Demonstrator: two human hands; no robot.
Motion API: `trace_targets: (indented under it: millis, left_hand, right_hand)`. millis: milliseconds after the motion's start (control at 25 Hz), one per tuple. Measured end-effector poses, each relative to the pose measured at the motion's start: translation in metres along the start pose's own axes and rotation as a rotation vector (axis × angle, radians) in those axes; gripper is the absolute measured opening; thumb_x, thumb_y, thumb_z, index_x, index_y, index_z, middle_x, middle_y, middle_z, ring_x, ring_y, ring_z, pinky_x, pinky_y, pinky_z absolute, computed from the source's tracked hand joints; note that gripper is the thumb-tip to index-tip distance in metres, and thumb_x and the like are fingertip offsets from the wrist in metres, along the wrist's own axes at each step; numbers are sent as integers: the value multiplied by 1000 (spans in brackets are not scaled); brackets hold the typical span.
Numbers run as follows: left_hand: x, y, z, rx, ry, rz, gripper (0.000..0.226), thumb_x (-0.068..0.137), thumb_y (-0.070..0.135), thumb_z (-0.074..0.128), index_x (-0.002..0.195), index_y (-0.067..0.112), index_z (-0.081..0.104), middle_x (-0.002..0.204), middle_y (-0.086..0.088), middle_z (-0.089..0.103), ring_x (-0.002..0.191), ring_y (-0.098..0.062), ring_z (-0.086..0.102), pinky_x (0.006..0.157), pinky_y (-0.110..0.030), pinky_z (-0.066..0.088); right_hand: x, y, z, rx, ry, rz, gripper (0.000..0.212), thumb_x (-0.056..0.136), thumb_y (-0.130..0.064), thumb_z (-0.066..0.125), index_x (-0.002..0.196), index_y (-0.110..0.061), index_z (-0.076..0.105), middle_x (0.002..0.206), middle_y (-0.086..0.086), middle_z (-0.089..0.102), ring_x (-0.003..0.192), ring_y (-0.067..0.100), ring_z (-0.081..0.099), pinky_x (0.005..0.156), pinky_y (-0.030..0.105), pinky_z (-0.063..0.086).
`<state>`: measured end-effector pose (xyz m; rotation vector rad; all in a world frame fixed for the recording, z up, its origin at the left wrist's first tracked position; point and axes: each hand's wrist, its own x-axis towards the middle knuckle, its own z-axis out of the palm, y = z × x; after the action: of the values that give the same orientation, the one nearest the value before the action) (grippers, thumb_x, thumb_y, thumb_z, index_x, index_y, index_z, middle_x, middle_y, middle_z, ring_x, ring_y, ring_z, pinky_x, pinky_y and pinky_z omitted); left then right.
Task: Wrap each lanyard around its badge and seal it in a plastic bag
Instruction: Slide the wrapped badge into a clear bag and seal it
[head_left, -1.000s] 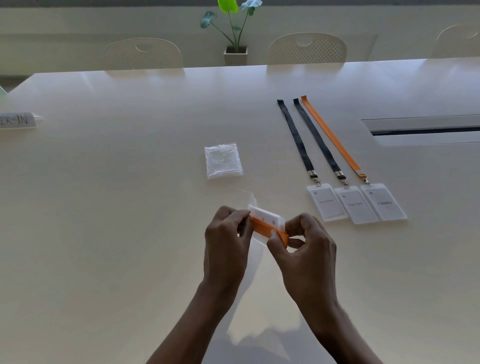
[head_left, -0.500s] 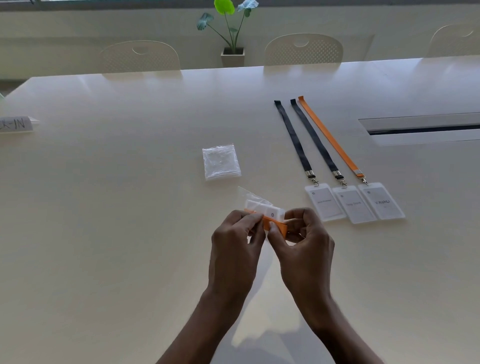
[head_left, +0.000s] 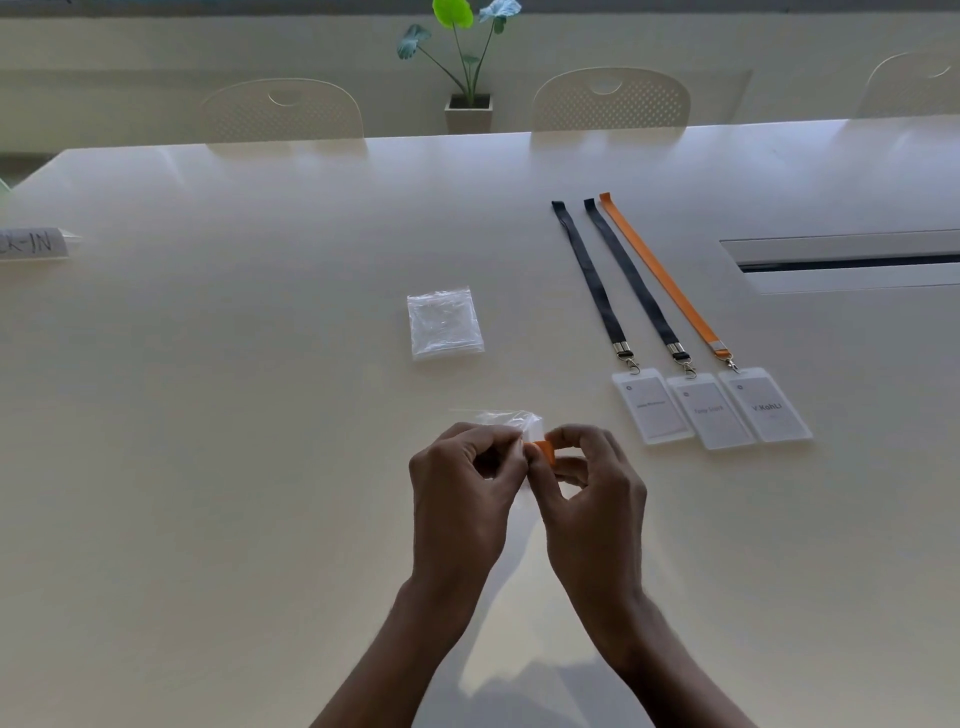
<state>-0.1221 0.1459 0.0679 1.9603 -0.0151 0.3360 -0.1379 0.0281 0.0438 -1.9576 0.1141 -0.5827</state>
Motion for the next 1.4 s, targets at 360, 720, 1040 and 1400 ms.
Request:
trace_targets:
  millis: [360, 720, 1040, 1400]
  left_hand:
    - [7, -4, -5, -110, 68, -141, 9, 89, 16, 82, 96, 22, 85, 83, 12, 80, 75, -3, 77, 74, -23, 64]
    - [11, -10, -9, -215, 118, -226, 20, 90, 21, 82, 86, 39, 75, 82, 25, 78, 76, -3, 77, 68, -18, 62]
    - [20, -28, -22, -189, 3, -240, 16, 100, 27, 70, 113, 34, 75, 102, 17, 78, 93, 0, 73, 76, -19, 62]
    - [31, -35, -37, -472, -257, -221, 13, 89, 29, 81, 100, 22, 81, 97, -5, 83, 87, -18, 77, 78, -23, 59]
  right_hand:
    - [-6, 0, 7, -150, -21, -102, 8, 94, -26, 76, 96, -22, 70, 94, -10, 66, 84, 6, 65, 70, 28, 56]
    - [-11, 0, 8, -45, -61, -84, 21, 89, -27, 79, 107, -17, 73, 106, -6, 66, 87, 5, 67, 73, 19, 59]
    - [9, 1, -7, 37, -68, -67, 20, 88, 2, 79, 98, -15, 75, 93, -6, 74, 86, 8, 73, 80, 23, 60]
    - [36, -8, -34, 132, -174, 26, 32, 85, -13, 83, 112, -23, 69, 104, -1, 74, 90, 1, 76, 80, 11, 58]
